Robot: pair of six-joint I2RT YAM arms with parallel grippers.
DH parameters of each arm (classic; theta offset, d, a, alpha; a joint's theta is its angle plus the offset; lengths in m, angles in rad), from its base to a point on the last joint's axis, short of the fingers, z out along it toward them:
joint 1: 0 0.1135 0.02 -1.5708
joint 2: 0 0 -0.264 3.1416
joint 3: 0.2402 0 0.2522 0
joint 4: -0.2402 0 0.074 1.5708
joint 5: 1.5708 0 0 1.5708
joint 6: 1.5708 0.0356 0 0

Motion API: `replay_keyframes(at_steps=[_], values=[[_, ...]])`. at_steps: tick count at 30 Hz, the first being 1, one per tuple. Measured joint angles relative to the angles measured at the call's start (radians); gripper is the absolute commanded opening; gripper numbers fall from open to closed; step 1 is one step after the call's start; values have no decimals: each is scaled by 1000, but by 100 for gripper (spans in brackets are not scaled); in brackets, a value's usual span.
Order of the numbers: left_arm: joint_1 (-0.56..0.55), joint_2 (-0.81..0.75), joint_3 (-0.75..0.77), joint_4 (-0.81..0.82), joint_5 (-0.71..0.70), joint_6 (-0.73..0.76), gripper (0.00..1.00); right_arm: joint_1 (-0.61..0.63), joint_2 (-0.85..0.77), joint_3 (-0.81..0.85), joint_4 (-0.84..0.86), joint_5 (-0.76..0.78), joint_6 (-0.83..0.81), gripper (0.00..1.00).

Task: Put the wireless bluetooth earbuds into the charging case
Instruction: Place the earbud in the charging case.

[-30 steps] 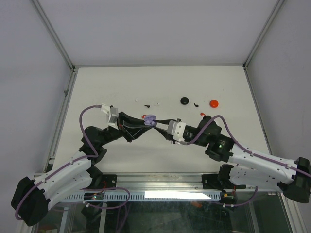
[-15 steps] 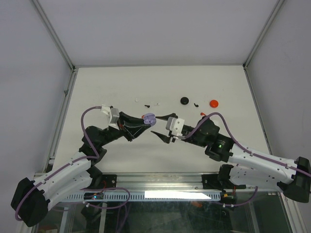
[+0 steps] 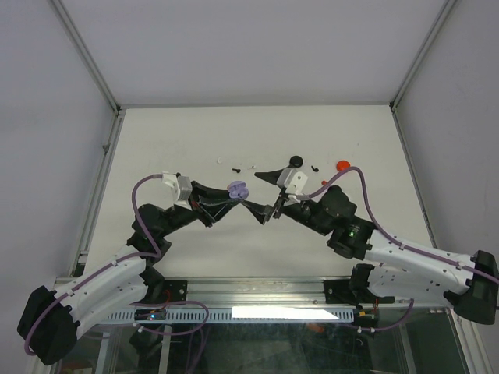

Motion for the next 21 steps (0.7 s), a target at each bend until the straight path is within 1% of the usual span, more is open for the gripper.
replay_keyframes(at_steps=[9,21], values=[[0,-7,0,0,0,3,6,0,49,0,31,79,56,78],[0,-17,0,-1,-1,3,6,-1,18,-3,2,149,44,78]])
